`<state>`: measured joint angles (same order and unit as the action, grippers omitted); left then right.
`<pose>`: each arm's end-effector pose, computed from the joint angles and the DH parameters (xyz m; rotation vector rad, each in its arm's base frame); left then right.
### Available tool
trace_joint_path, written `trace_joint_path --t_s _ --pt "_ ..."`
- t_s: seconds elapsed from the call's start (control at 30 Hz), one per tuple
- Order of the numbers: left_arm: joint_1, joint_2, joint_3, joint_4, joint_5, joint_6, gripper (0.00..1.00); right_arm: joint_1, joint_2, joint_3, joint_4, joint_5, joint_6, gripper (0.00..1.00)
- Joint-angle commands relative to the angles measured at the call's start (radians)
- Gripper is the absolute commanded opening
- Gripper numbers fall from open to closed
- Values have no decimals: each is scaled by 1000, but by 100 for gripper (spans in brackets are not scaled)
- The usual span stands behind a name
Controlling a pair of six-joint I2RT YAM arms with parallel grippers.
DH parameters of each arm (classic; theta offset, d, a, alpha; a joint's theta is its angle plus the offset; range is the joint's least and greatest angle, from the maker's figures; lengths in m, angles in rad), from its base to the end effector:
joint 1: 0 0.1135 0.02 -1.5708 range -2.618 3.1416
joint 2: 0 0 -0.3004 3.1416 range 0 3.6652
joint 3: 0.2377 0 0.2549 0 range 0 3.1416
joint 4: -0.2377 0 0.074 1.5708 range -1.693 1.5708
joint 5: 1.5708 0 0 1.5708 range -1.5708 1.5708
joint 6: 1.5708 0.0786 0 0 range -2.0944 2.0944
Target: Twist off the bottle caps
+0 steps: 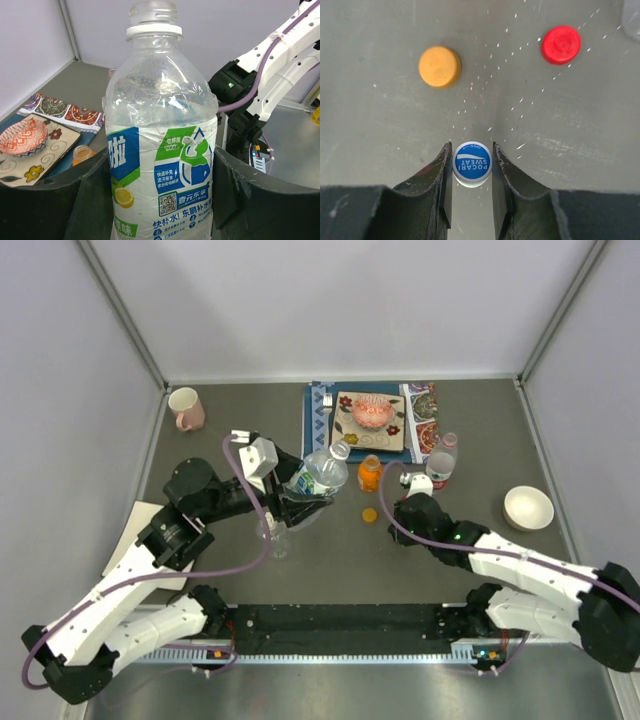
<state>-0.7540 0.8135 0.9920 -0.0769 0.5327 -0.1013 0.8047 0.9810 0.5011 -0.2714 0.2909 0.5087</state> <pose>0.1095 -0.1576 0.4492 0.9177 1.2863 -1.0701 0.1615 0.1353 0.2001 -0.1947 2.2994 0.3435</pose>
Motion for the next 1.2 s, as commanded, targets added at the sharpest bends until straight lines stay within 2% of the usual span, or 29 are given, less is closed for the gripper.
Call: trace_joint_path --t_s 0.0,0.4,0.47,0.5,0.63,0.7,0.77,0.97,1.1,1.17 --pt "2 -37 -13 34 -36 15 49 10 111 -4 123 -2 57 0" --pt "1 -62 -49 34 -59 18 49 10 320 33 123 2 85 1" --pt "1 -62 -52 35 -60 18 50 11 347 40 121 -7 83 8" --pt "2 -62 -52 35 -60 21 50 10 357 43 120 -15 82 17" --pt "2 -62 -55 34 -62 20 50 11 351 53 112 -24 82 40" --pt "2 -63 -56 34 -62 23 50 11 323 63 89 -19 82 50" --pt "1 -62 -58 35 -62 22 51 11 283 74 66 -16 82 56" --pt "1 -63 -61 35 -62 17 52 45 122 154 -35 -44 61 61" --pt "2 -70 -65 35 -79 15 52 83 -97 304 -166 -18 38 62" --pt "2 -63 -65 48 -79 6 52 87 -155 355 -213 2 28 63"
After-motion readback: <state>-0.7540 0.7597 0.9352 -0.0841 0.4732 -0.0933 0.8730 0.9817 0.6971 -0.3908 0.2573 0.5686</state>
